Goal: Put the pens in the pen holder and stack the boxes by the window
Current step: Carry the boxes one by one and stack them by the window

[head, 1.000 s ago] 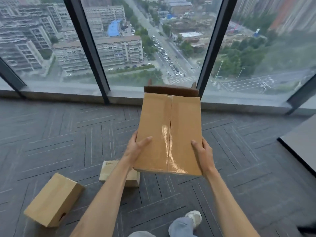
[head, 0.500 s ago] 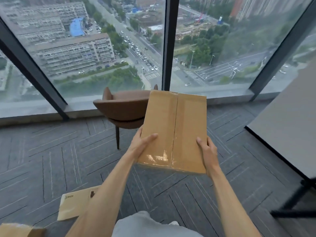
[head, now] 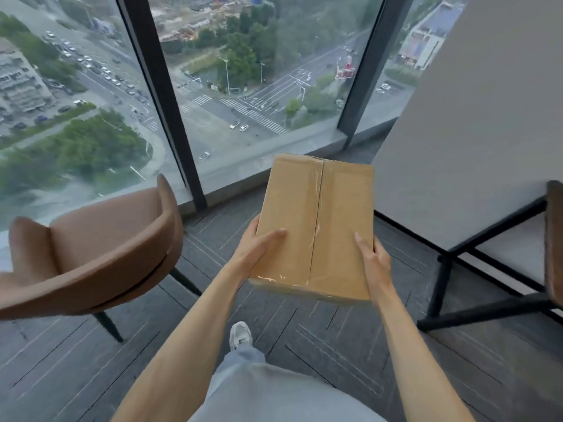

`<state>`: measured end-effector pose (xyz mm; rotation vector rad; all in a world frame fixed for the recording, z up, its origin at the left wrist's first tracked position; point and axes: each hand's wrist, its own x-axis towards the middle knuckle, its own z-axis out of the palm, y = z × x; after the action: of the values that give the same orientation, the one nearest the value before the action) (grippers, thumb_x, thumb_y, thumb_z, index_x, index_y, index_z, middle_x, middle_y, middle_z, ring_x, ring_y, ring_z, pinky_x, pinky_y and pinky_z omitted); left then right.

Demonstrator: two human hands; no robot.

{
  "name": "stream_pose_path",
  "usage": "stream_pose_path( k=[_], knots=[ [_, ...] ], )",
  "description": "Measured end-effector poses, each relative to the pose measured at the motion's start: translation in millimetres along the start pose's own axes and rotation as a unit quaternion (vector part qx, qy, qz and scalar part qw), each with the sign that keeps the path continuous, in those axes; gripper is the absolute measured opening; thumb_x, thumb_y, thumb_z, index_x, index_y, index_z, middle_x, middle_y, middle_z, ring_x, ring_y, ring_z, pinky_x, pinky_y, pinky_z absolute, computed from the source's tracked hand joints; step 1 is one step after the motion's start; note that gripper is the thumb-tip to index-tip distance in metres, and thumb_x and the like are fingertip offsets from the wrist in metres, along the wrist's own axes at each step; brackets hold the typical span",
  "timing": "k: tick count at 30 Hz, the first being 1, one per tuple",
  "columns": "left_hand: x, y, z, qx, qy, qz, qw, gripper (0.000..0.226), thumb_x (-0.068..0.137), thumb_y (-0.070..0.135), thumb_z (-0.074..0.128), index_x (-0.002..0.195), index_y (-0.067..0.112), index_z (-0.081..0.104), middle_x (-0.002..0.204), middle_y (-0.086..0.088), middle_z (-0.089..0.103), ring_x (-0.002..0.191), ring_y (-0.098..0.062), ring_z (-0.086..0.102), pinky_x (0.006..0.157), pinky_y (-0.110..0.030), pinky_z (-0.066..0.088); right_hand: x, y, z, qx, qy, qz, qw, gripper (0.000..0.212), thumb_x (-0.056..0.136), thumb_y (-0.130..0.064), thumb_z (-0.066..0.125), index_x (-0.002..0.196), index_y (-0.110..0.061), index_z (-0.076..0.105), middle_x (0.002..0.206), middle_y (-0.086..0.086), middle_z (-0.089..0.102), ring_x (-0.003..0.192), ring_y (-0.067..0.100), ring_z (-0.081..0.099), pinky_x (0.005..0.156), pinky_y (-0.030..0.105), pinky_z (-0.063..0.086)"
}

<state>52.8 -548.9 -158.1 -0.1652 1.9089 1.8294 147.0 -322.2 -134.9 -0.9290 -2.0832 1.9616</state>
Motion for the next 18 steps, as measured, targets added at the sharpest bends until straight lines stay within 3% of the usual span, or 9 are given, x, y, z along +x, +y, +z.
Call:
stream_pose_path(
  k=[5,9,14,18],
  knots=[
    [87.2,52.8,-5.2,0.029,-0.049,0.006,0.998,0.077,0.081,0.045,0.075,0.145,0.03,0.035,0.133,0.003,0.056,0.112,-0.02,0.061,0.092,-0.042,0.052,60.4,-36.0,23.9,0.013,0.054,-0.004,0.998,0.044,0.094,-0.047,0.062,0.133,-0.026,0.061,0.119,-0.009,0.07,0.11,0.013,0.067,0.096,0.039,0.054],
    [146.4,84.8,-4.9,0.062,-0.082,0.002,0.995,0.078,0.074,0.051,0.077,0.141,0.035,0.041,0.128,0.006,0.06,0.107,-0.016,0.064,0.088,-0.04,0.054,104.2,-49.3,38.3,0.04,0.091,0.008,0.995,0.041,0.093,-0.045,0.063,0.129,-0.027,0.063,0.118,-0.008,0.071,0.11,0.014,0.067,0.099,0.043,0.053],
    [229.2,115.6,0.7,0.11,-0.097,-0.008,0.989,0.086,0.064,0.062,0.078,0.139,0.037,0.043,0.127,0.007,0.062,0.107,-0.018,0.066,0.093,-0.047,0.054,177.1,-60.1,56.8,0.079,0.112,0.027,0.99,0.025,0.095,-0.035,0.064,0.12,-0.032,0.065,0.116,-0.008,0.072,0.107,0.012,0.068,0.096,0.037,0.054],
    [300.4,142.7,10.9,0.118,-0.095,-0.016,0.988,0.071,0.072,0.055,0.077,0.134,0.036,0.047,0.123,0.006,0.065,0.103,-0.017,0.067,0.089,-0.044,0.056,255.0,-74.4,68.7,0.1,0.106,0.038,0.989,0.028,0.096,-0.028,0.062,0.123,-0.023,0.066,0.115,-0.004,0.073,0.104,0.014,0.068,0.086,0.031,0.054]
  ],
)
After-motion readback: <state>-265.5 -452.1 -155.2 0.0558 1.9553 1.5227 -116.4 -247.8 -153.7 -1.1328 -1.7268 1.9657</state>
